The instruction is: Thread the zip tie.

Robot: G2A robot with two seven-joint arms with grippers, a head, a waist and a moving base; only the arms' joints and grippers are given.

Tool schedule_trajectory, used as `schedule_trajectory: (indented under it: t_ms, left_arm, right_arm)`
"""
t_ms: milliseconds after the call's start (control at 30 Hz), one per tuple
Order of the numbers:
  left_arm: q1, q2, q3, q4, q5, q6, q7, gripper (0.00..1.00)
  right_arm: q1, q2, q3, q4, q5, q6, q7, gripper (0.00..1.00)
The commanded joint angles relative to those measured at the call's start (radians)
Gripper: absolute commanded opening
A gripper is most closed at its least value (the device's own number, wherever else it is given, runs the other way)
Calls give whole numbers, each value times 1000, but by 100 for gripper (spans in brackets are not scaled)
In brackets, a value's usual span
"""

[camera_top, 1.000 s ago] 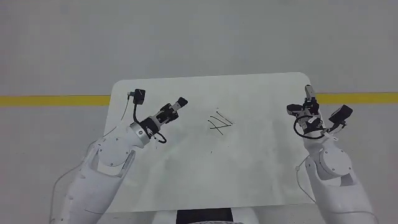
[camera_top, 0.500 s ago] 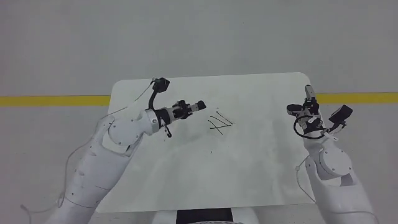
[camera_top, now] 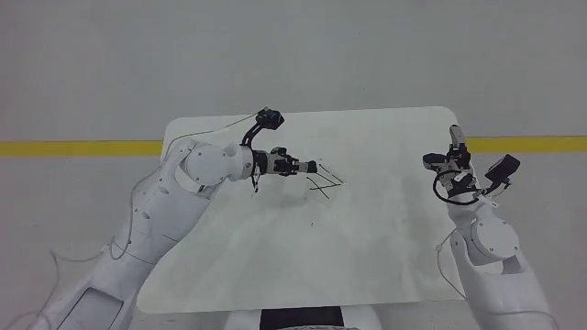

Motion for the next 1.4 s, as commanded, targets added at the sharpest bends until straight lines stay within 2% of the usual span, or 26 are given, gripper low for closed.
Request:
schedule_trajectory:
  t_ms: [0,67,133,200,300,367,533,700,767,1133,1200,1367]
  left_arm:
    - [0,0,0,0,0,0,0,100]
    - [-3,1,5,-1,19,-5,-2,100]
    - [-21,1,26,-1,84,-18,-5,100]
    - [-49,-3,52,10,96,-47,-18,100]
    - [-98,-11,103,30,153,-68,-45,100]
    - [-137,-20,150,53,194,-83,-63,100]
    - [-217,-49,263,127,276,-139,-58,100]
    - [-264,-80,352,192,323,-161,-27,100]
    - [-284,-89,383,212,362,-154,-50,100]
    - [-284,-89,383,212,362,-154,-50,100]
    - [-273,-91,390,206,353,-160,-36,100]
    - [-284,-109,431,230,352,-174,-7,100]
  right_arm:
    - [0,0,0,0,0,0,0,100]
    - [0,0,0,0,0,0,0,100]
    - [0,0,0,0,0,0,0,100]
    - [0,0,0,0,0,0,0,100]
    - [0,0,0,0,0,0,0,100]
    - [0,0,0,0,0,0,0,100]
    - [0,0,0,0,0,0,0,100]
    - [0,0,0,0,0,0,0,100]
    - [0,0,0,0,0,0,0,100]
    - [0,0,0,0,0,0,0,100]
    - [0,0,0,0,0,0,0,100]
    - [0,0,0,0,0,0,0,100]
